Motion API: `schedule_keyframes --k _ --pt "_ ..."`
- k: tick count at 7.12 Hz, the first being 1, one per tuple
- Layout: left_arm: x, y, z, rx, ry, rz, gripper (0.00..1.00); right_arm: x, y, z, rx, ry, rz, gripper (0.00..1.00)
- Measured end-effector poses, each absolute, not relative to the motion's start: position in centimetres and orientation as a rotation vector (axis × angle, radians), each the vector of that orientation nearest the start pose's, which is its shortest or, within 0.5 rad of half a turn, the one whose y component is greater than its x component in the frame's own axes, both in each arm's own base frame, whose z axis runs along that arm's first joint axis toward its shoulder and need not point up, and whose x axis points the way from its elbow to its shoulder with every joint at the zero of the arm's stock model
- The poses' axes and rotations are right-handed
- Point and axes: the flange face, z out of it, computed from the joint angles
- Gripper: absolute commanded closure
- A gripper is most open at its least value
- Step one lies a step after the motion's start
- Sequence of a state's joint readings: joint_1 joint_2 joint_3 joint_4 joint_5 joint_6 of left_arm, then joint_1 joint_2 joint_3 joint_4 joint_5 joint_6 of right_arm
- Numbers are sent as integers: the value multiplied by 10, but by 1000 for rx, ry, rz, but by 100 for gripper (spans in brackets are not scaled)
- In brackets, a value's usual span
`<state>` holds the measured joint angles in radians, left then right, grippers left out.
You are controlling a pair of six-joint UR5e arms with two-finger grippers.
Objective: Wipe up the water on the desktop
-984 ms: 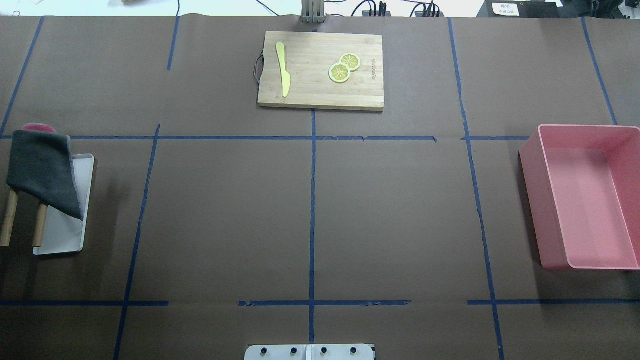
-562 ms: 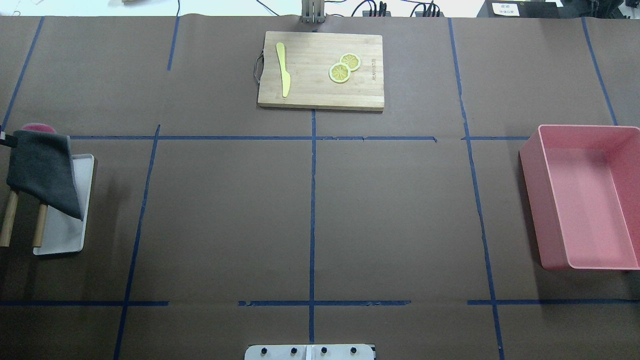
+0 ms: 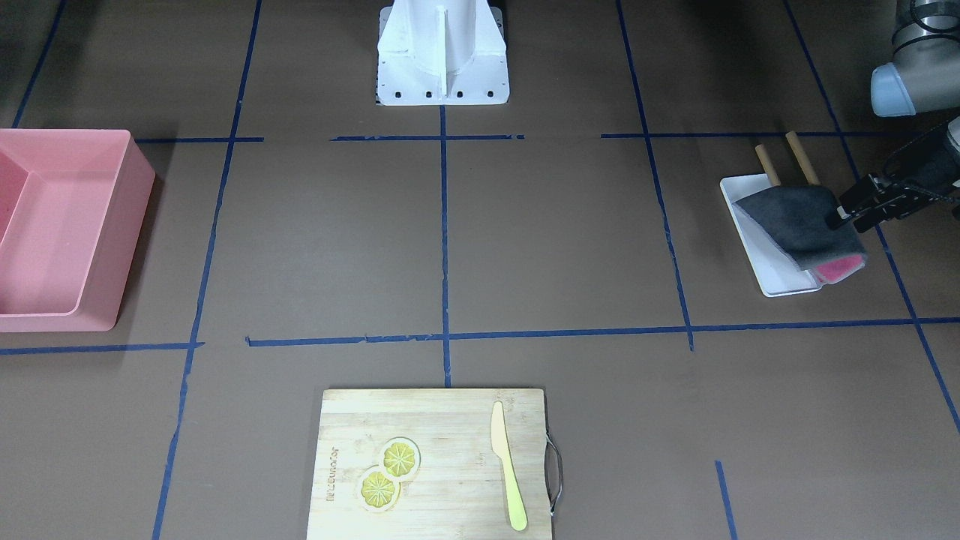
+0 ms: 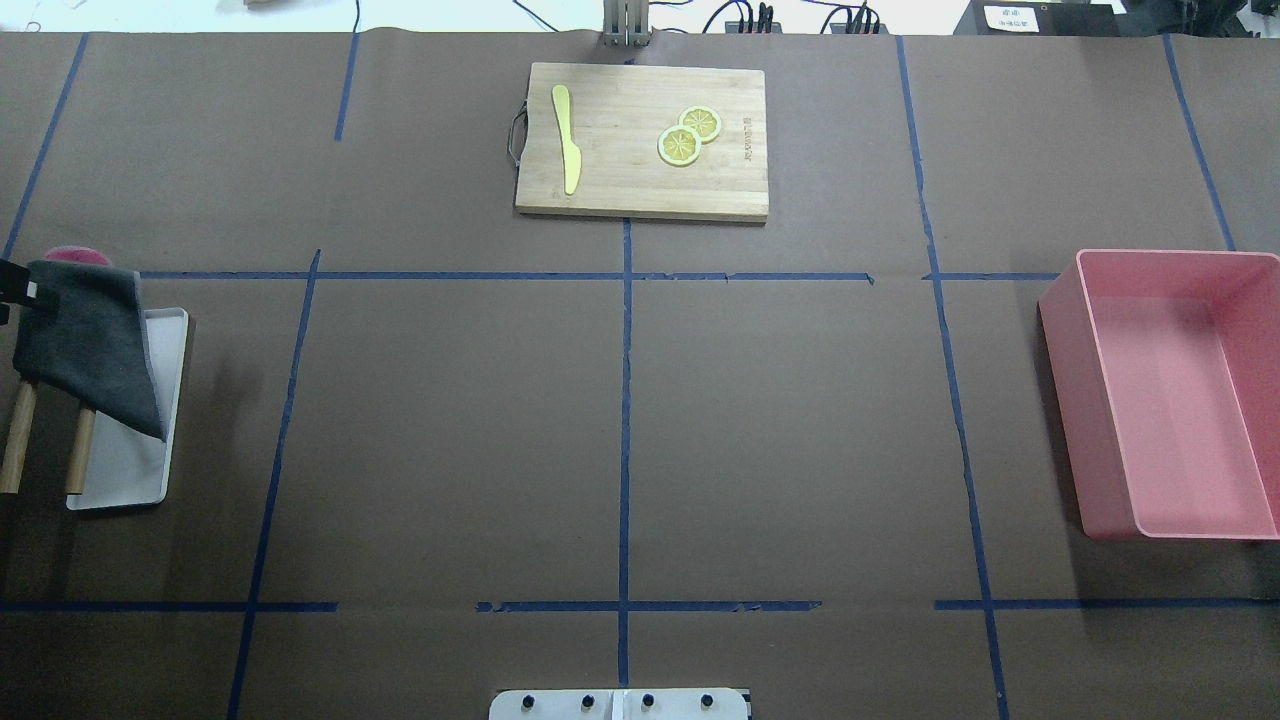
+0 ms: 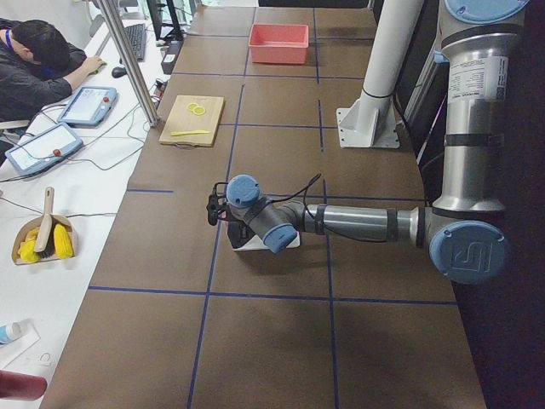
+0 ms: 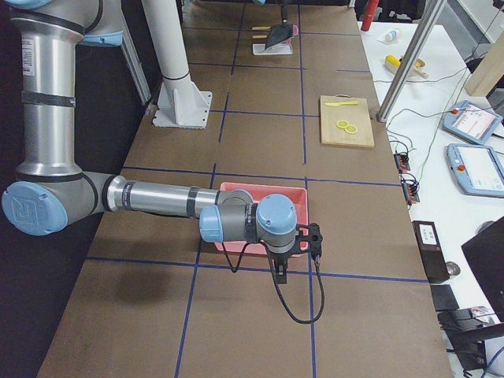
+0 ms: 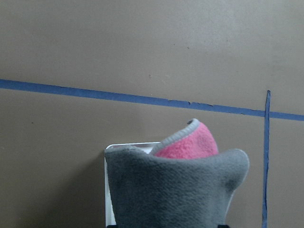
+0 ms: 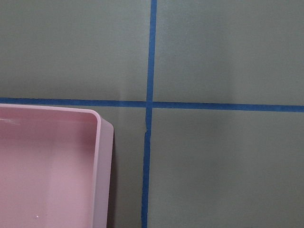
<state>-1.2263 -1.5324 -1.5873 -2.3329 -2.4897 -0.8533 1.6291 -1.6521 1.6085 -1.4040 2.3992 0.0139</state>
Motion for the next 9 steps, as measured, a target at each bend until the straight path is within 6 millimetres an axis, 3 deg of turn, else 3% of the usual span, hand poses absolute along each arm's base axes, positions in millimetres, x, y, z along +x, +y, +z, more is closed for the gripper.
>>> schedule_keyframes --k 2,4,8,9 --pt "114 -480 573 72 1107 -114 36 85 -470 635 174 -824 -4 0" --pt "113 -479 572 72 1110 -114 51 82 -474 618 203 -819 -27 0" --pt "111 -475 571 69 1114 -114 90 78 -476 623 181 -823 -7 0" --pt "110 -474 572 68 1114 -115 92 76 -477 622 178 -826 -2 0"
